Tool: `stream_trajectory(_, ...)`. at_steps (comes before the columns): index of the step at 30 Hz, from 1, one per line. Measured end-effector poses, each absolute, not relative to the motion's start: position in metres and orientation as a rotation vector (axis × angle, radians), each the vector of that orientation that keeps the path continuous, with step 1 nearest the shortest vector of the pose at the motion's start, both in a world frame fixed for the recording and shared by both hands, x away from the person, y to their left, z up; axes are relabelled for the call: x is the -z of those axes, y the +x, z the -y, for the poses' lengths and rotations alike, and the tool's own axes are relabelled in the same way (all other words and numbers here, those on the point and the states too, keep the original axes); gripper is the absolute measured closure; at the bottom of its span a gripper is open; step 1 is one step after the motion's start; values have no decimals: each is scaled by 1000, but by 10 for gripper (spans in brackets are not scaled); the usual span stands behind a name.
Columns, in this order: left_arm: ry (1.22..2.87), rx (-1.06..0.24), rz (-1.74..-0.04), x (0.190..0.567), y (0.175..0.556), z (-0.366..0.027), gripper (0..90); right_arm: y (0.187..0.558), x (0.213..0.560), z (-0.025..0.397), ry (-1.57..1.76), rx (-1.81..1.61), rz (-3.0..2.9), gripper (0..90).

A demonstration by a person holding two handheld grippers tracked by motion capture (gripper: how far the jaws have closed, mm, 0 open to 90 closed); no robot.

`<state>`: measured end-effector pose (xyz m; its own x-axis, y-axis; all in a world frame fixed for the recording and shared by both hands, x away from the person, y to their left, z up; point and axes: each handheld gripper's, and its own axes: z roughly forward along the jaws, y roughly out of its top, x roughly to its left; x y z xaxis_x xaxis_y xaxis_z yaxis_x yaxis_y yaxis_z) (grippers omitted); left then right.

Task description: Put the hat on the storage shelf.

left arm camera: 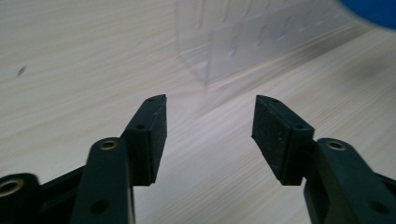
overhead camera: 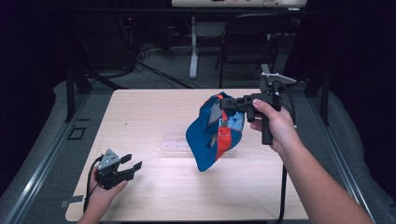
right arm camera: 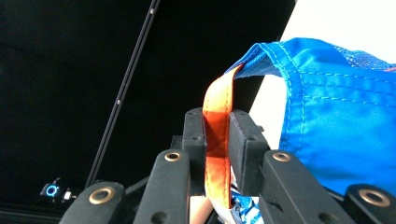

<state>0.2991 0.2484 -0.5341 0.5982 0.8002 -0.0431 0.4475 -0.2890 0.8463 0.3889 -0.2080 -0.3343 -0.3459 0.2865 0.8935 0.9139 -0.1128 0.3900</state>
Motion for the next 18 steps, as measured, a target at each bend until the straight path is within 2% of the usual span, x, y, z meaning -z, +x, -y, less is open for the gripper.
stream_trajectory(6, 1963, -469, -818, 511, 293, -195, 490, 393, 334, 207, -1342, 1509, 1606, 779)
stream_trajectory(10, 1988, -513, -722, 507, 287, -158, 473, 395, 334, 205, -1352, 1524, 1601, 779)
stream_trajectory(14, 1977, -456, -697, 509, 287, -134, 451, 397, 336, 201, -1353, 1533, 1595, 779)
stream_trajectory(18, 1944, -472, -689, 508, 285, -122, 451, 398, 337, 198, -1359, 1532, 1586, 779)
